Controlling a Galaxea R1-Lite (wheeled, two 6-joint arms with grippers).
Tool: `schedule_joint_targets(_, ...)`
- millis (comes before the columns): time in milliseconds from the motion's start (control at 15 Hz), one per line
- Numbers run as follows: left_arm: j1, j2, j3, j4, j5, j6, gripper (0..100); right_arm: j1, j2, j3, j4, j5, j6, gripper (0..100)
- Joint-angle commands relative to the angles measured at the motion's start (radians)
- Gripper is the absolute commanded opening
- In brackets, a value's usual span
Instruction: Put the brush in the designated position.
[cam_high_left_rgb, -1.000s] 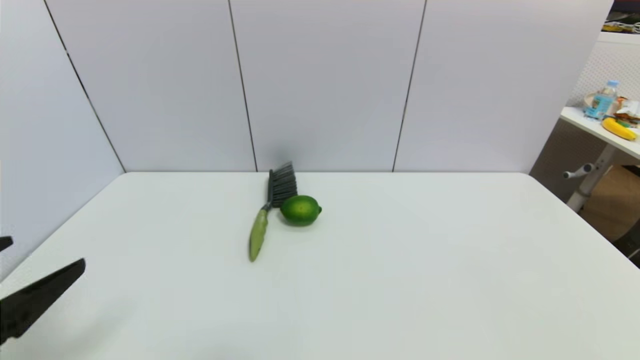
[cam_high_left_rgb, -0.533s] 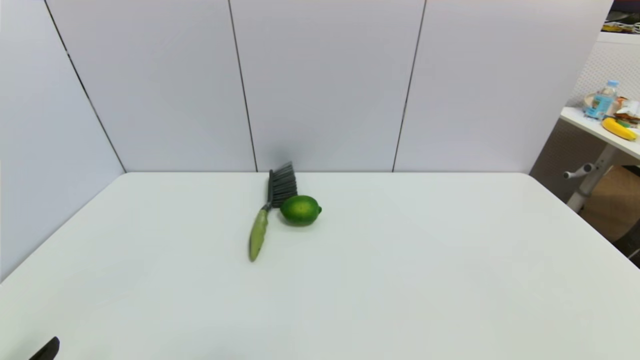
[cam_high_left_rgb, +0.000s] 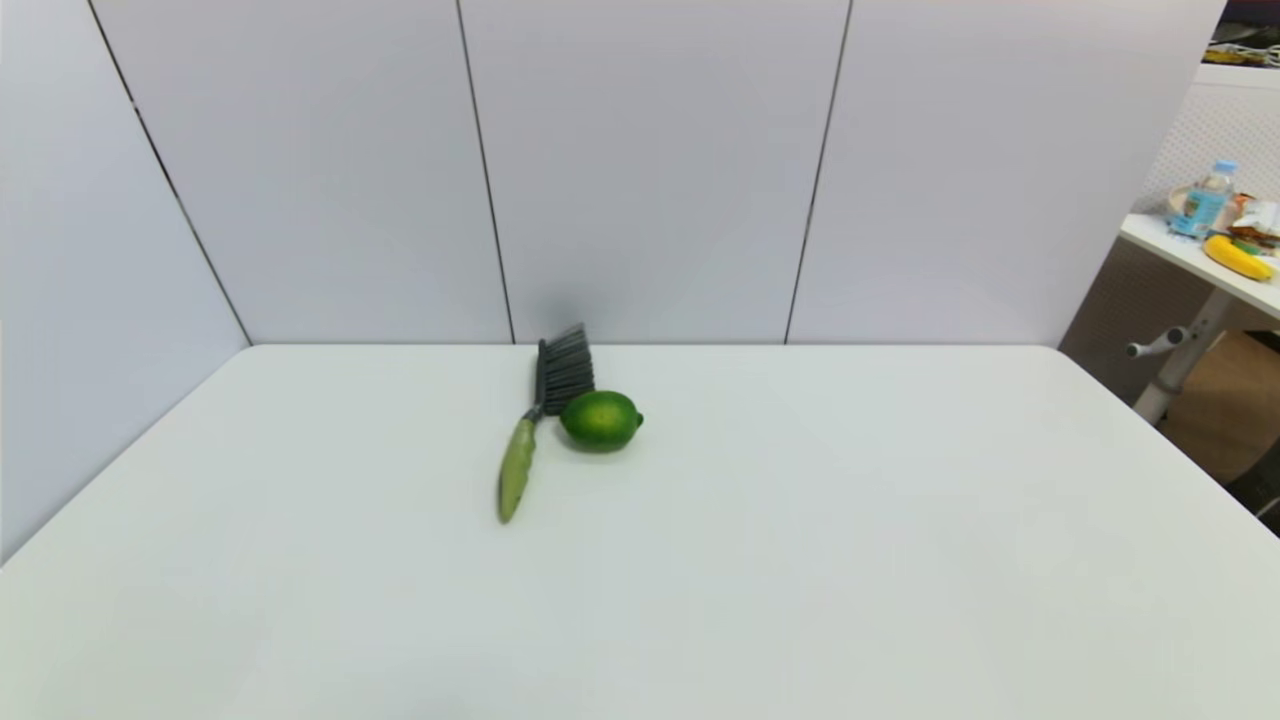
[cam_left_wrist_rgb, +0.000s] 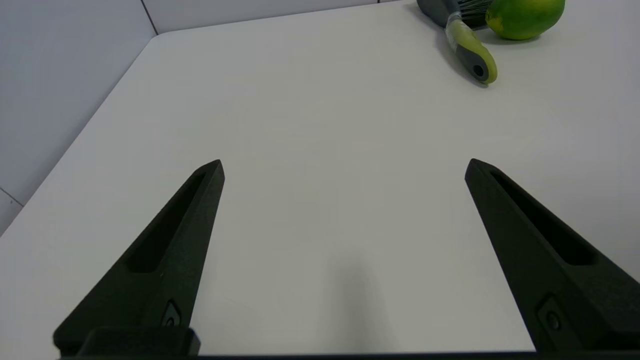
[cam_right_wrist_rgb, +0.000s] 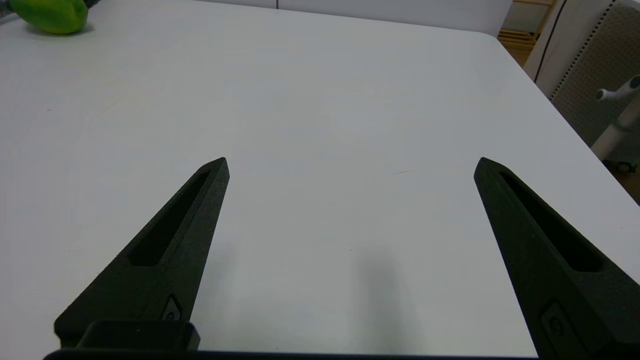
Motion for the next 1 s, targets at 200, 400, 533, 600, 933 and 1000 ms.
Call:
schedule_joint_targets(200, 0.003, -0.106, 0.019, 0.058, 0.005, -0.002, 100, 0.001, 0.001, 0.002, 0.0, 0.001, -0.002, 100)
schedule_joint_targets(400, 0.003, -0.106, 0.019, 0.063, 0.005, -0.019, 100, 0.001, 0.001, 0.002, 0.0, 0.001, 0.0, 100)
schedule_joint_targets(533, 0.003, -0.106, 0.019, 0.061, 0.007, -0.028, 100, -0.001, 0.001, 0.002, 0.0, 0.001, 0.0, 100)
schedule_joint_targets(600, 0.003, -0.106, 0.019, 0.061, 0.012, -0.031, 100, 0.001, 0.001, 0.002, 0.0, 0.001, -0.002, 100)
schedule_joint_targets(933, 0.005, -0.106, 0.019, 0.061, 0.013, -0.031, 100, -0.001, 0.001, 0.002, 0.0, 0.001, -0.002, 100)
schedule_joint_targets(1000, 0.005, -0.106, 0.019, 0.063, 0.013, -0.031, 100, 0.001, 0.001, 0.002, 0.0, 0.001, 0.0, 100)
